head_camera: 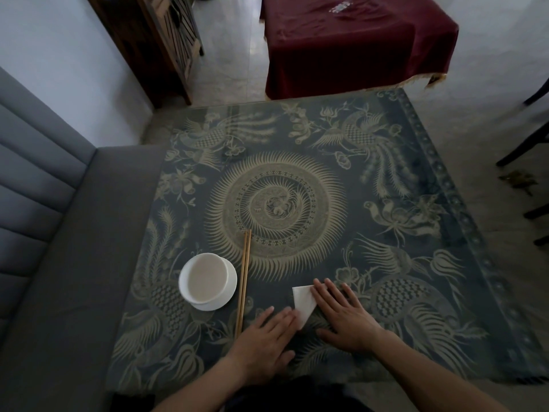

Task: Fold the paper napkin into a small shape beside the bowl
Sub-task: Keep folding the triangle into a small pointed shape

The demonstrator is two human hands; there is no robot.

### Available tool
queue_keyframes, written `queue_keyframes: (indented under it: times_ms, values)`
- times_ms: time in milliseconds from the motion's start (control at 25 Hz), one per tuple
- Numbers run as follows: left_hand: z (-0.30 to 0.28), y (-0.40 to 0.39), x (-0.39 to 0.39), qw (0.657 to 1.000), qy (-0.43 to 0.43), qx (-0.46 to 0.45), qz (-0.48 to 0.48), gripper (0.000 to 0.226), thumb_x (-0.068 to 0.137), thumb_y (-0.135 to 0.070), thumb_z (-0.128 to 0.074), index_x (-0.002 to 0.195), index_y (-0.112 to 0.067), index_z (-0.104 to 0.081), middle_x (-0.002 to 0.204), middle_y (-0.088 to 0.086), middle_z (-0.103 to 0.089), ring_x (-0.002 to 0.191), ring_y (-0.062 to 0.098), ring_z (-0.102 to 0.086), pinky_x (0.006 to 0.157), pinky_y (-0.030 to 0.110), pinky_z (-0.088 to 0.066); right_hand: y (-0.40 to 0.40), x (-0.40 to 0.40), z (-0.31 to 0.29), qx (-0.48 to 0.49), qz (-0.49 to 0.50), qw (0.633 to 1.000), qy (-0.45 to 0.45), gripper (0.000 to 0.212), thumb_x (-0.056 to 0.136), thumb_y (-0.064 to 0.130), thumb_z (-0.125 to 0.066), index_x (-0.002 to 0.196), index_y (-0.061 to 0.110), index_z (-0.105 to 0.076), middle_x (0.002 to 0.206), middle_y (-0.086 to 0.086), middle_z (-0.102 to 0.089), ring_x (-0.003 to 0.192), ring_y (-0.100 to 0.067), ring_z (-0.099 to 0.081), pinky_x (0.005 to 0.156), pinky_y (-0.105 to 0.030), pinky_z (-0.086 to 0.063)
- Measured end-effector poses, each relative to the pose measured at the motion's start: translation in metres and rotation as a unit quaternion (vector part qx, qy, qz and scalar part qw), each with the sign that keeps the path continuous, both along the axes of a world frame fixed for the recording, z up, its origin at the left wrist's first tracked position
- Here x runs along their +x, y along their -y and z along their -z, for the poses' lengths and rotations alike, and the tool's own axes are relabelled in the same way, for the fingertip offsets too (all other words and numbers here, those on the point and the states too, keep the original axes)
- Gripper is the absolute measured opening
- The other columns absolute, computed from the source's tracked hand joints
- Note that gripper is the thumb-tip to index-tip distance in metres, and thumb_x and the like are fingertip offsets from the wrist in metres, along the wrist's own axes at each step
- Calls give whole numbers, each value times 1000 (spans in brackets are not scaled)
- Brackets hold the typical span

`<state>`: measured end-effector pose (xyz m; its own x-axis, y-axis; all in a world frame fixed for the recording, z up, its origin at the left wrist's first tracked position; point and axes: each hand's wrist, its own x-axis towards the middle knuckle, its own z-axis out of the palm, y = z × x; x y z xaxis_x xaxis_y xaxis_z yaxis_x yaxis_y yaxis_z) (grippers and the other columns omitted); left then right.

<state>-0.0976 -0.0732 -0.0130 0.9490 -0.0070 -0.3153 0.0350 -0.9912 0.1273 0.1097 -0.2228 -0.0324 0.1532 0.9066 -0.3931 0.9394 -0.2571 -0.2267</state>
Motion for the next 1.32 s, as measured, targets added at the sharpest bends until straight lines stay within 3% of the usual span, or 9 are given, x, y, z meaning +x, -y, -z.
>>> queue_keyframes:
  times_ms: [120,280,560,760,960,1120,1240,1320]
  values:
    - [-9,-4,24,998,-11,7,-67,69,100,-50,-28,153,-6,-19,161,10,-18,148,22,-12,119,48,-15,0,-1,1,0,-2,1000,6,89,89,67,-27,148,23,22,156,2,27,140,-21,31,112,-44,20]
    - [-3,2,61,995,-13,-18,-99,73,99,-55,-17,150,-16,17,159,0,22,143,12,26,117,39,13,0,-1,0,3,3,1000,4,85,91,65,-27,149,22,18,157,2,24,141,-23,29,112,-44,18]
    - [15,12,57,988,-51,-41,-142,72,97,-60,-7,149,-19,22,157,-4,26,141,10,30,115,44,19,1,0,-1,5,2,1000,-2,83,91,69,-21,149,25,21,155,5,29,140,-16,32,113,-42,19]
    - [13,-2,42,989,-32,-3,-146,69,97,-58,4,153,-19,10,161,-5,15,145,12,21,114,46,18,1,2,-1,8,3,1000,-5,89,88,69,-28,148,26,22,156,5,28,139,-14,33,113,-41,19]
    - [4,-8,48,992,12,4,-128,63,103,-50,-10,153,-15,-23,161,-1,-21,147,25,-17,115,56,3,3,-1,-3,21,17,999,21,90,88,71,-29,151,24,15,159,4,21,141,-18,30,114,-45,14]
    - [-9,-14,73,991,48,30,-122,46,102,-41,-26,125,-16,-58,128,1,-58,123,25,-47,114,55,-16,13,7,-4,33,133,989,54,83,92,67,-24,153,18,6,159,2,15,144,-18,23,116,-46,10]
    - [-17,-18,101,987,31,39,-152,28,97,-34,-41,119,-22,-54,117,0,-57,111,23,-48,106,43,-26,21,10,-2,26,206,977,46,82,94,63,-26,152,19,12,159,2,19,143,-16,26,118,-42,10]
    - [-20,-19,116,985,5,25,-172,30,92,-30,-50,122,-23,-51,119,1,-58,112,24,-49,99,43,-31,21,10,-3,30,215,975,39,81,95,60,-30,153,19,8,160,1,16,144,-17,23,118,-42,8]
